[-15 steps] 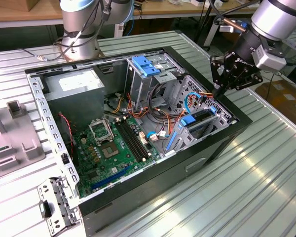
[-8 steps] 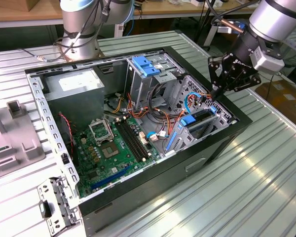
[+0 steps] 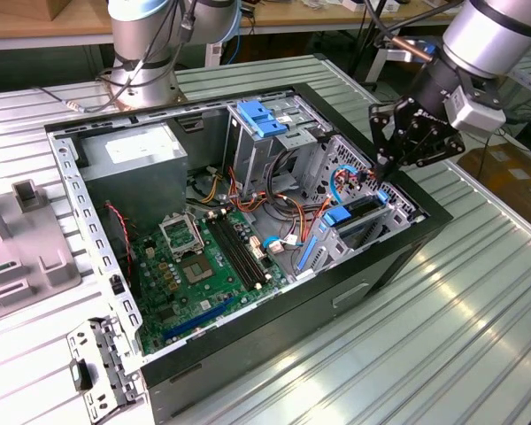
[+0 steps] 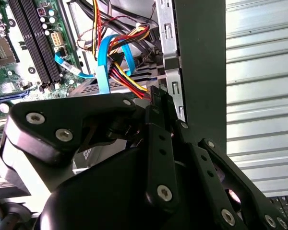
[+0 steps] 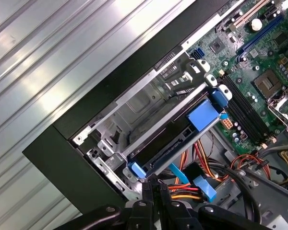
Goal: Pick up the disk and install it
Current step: 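Insert the first disk wire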
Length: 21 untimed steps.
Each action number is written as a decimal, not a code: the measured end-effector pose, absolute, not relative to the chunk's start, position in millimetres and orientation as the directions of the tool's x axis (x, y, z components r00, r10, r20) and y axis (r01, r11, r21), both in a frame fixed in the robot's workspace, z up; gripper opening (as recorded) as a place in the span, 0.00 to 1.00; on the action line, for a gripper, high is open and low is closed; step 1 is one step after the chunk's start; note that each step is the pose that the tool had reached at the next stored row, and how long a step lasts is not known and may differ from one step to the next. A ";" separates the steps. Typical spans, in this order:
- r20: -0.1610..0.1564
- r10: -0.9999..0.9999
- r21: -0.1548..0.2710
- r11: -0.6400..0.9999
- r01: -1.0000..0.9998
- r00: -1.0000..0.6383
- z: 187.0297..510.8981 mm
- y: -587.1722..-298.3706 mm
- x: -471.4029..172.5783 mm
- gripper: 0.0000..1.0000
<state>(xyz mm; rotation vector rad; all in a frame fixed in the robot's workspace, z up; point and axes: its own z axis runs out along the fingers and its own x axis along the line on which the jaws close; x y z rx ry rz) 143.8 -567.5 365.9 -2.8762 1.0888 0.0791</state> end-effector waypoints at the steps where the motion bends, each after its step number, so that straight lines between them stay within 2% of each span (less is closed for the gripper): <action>1: -0.071 -0.659 -0.043 -0.748 -0.663 0.748 365.7 -567.6 143.1 0.17; 21: -0.071 -0.659 -0.043 -0.748 -0.663 0.748 360.7 -571.0 124.4 0.17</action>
